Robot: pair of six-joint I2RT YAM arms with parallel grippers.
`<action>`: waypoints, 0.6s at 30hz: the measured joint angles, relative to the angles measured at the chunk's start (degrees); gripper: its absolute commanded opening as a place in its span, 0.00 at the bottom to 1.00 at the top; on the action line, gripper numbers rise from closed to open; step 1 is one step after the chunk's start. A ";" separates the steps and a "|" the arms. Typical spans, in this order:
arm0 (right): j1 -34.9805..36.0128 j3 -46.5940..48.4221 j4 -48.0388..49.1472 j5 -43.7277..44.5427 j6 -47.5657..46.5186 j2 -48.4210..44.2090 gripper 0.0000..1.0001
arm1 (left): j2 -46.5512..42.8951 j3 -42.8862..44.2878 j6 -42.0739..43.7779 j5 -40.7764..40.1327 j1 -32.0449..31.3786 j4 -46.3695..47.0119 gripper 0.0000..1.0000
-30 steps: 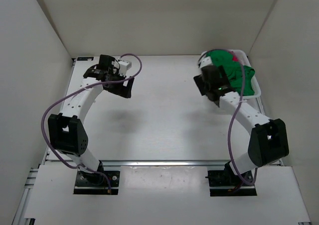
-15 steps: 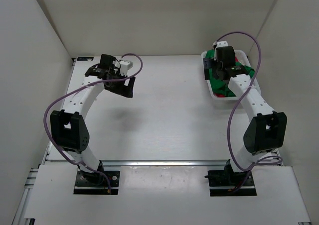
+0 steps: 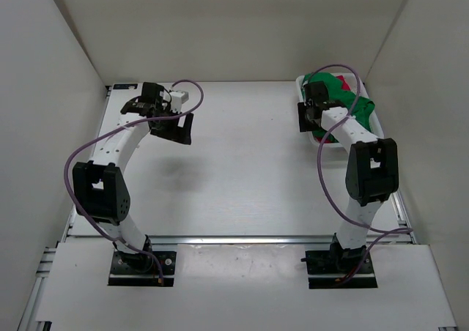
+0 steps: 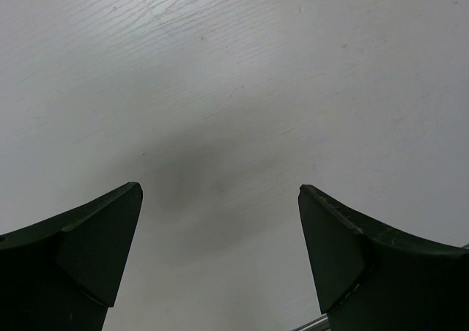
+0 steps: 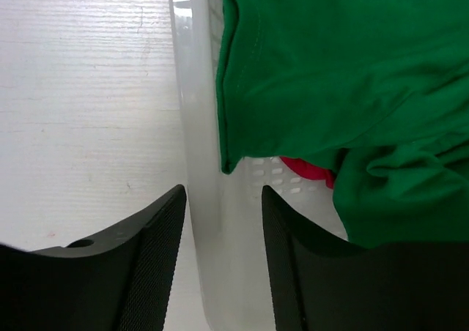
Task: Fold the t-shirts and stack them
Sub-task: Grab crumpled tshirt from bin with the right arm
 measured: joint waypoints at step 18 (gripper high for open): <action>-7.32 5.68 1.33 -7.89 -0.76 5.38 0.10 | 0.00 -0.55 -0.37 0.11 3.06 0.31 0.99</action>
